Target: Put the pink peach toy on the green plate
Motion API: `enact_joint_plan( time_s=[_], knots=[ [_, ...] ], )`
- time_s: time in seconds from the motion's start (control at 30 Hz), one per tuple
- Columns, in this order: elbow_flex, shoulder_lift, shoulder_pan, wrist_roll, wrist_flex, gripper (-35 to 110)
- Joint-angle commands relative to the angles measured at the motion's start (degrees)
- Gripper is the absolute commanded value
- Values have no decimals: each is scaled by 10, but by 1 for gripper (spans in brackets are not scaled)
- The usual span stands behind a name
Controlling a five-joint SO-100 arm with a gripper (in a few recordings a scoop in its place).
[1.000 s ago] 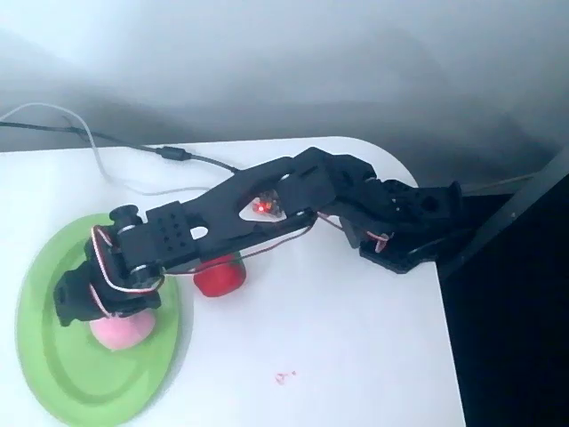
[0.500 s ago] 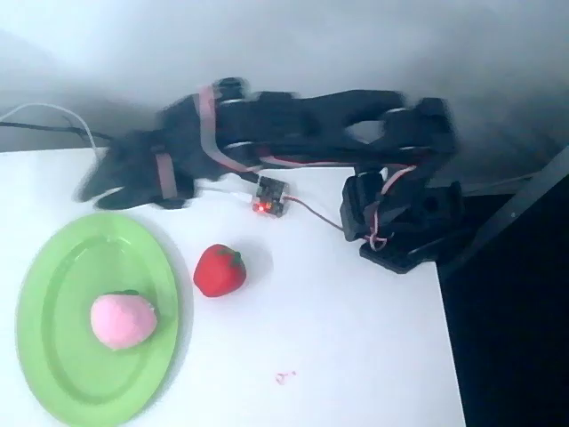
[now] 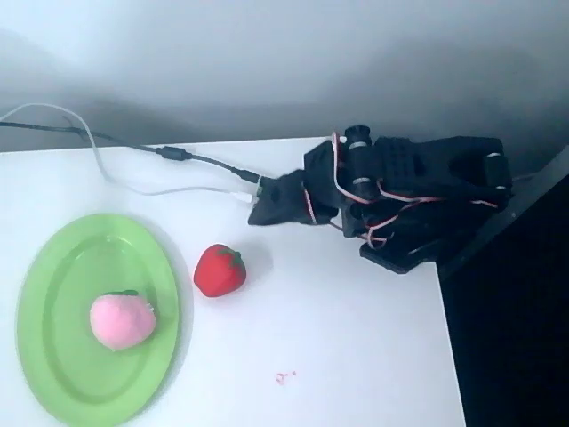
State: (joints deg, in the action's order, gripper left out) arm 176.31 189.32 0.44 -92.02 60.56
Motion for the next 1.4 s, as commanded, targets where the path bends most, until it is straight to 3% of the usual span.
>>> enact_joint_plan(
  time_s=[0.0,0.13,0.23,1.37],
  knots=[
    [83,62,-25,34,9,0],
    [113,62,-47,131,46,0],
    [115,63,-76,138,115,0],
    [116,65,-72,45,134,0]
  ],
)
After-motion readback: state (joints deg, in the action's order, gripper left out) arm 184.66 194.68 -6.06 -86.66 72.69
